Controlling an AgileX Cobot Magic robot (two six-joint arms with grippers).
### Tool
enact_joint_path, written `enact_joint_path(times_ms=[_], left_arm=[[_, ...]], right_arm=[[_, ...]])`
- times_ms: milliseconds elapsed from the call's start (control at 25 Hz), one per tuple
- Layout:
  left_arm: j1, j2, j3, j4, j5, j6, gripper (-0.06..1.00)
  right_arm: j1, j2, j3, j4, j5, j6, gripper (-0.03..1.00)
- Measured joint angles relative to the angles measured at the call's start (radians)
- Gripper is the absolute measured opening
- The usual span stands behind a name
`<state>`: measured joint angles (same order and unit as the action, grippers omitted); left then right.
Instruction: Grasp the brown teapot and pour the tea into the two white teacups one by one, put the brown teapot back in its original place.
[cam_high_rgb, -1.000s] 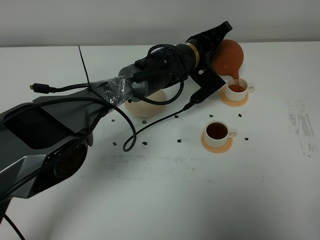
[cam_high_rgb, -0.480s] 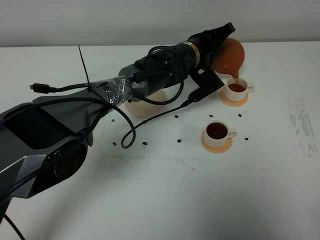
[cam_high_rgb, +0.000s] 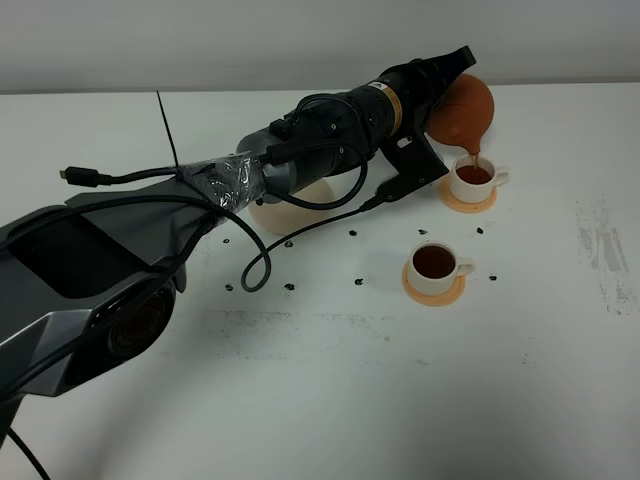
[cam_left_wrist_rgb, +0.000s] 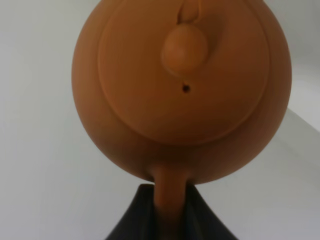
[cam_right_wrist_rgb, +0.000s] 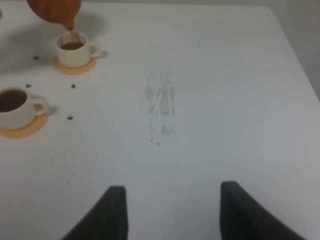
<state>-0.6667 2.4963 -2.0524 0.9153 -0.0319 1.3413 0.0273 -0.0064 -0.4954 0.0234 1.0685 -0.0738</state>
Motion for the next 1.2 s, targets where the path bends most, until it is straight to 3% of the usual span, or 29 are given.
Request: enact_joint_path(times_ms=[1200], left_arm=[[0.0,0.0,0.0,0.085,-0.029,0.019,0.11]], right_arm=[[0.0,0.0,0.0,0.0,0.0,0.0,0.44]])
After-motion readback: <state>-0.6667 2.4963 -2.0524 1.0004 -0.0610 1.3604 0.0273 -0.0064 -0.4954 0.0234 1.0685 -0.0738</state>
